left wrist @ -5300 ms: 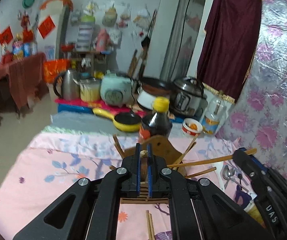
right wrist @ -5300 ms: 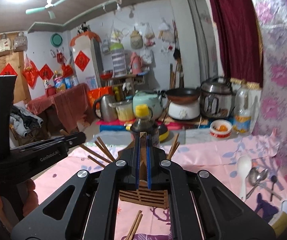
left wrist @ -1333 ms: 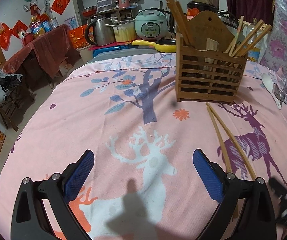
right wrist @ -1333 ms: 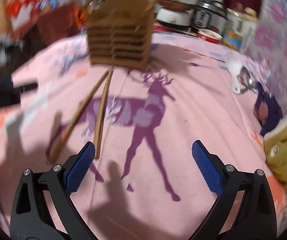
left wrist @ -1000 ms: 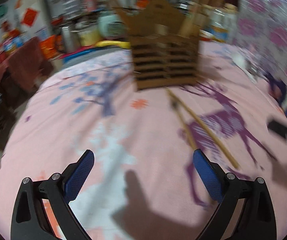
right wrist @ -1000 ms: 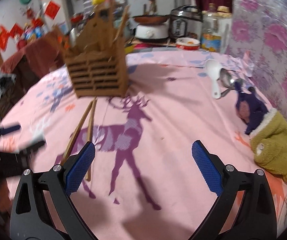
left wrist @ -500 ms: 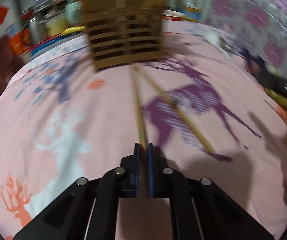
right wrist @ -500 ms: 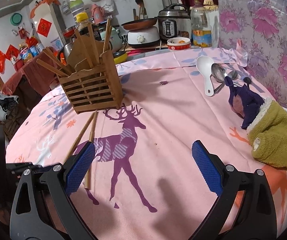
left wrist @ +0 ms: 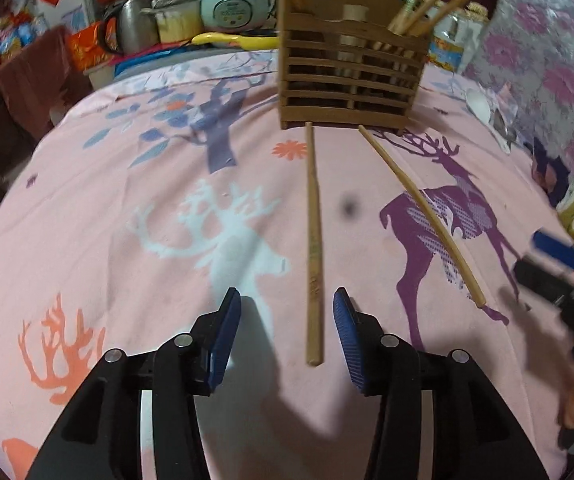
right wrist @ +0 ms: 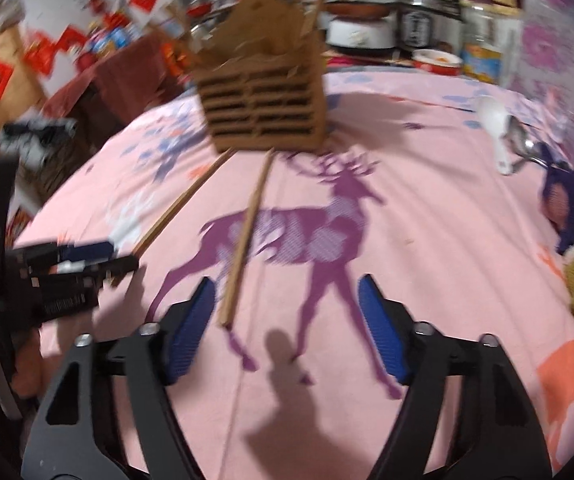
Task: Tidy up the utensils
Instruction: 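Close the left tool on one chopstick while the right tool closes on the other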
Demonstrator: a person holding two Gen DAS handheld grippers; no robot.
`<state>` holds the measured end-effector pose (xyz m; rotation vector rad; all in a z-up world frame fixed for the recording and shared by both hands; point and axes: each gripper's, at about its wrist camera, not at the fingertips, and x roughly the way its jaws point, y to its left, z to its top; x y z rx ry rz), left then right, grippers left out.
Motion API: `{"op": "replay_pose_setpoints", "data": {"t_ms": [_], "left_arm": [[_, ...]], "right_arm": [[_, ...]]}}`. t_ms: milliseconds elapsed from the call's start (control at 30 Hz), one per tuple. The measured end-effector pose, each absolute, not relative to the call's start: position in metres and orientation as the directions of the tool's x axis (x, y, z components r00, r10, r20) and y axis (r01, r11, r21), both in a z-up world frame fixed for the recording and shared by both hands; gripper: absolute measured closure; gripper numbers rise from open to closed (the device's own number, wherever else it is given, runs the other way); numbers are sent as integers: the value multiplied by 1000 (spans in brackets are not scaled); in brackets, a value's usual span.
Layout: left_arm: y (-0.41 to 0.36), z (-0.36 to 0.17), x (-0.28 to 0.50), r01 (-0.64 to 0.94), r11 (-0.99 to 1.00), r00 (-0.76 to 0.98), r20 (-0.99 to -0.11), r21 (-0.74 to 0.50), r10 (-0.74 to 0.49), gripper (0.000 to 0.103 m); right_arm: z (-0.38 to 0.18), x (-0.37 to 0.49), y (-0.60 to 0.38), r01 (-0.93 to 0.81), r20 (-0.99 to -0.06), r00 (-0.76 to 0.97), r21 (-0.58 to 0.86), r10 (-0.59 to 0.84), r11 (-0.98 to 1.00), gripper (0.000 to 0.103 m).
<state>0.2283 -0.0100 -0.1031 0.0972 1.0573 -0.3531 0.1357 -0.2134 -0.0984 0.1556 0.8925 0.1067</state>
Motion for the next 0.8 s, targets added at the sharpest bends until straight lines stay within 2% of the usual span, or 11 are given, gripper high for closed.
{"op": "replay_pose_setpoints", "data": {"t_ms": [67, 300, 367, 400, 467, 533, 667, 800], "left_arm": [[-4, -101, 227, 322, 942, 444, -862, -101, -244, 56], [-20, -102, 216, 392, 918, 443, -863, -56, -242, 56], [-25, -105, 214, 408, 912, 441, -867, -37, -233, 58], [-26, -106, 213, 413, 910, 448, -864, -28, -230, 60], [-29, -106, 211, 431, 902, 447, -862, -28, -240, 71], [-29, -105, 211, 440, 897, 442, -861, -39, -253, 96], [-20, -104, 217, 414, 906, 422, -864, -86, -275, 97], [-19, -105, 219, 403, 909, 413, -864, -109, -287, 94]], "right_arm": [[-103, 135, -203, -71, -776, 606, 164, 173, 984, 44], [-111, 132, -176, -176, -800, 567, 116, 197, 977, 54], [-115, 134, -176, -184, -814, 541, 128, 209, 975, 69], [-117, 136, -177, -175, -819, 533, 137, 211, 975, 72], [-118, 138, -182, -156, -819, 534, 148, 210, 977, 87], [-118, 139, -187, -136, -821, 536, 145, 196, 980, 96], [-118, 140, -193, -120, -826, 536, 132, 176, 984, 96], [-117, 141, -195, -114, -827, 538, 119, 162, 986, 91]]}}
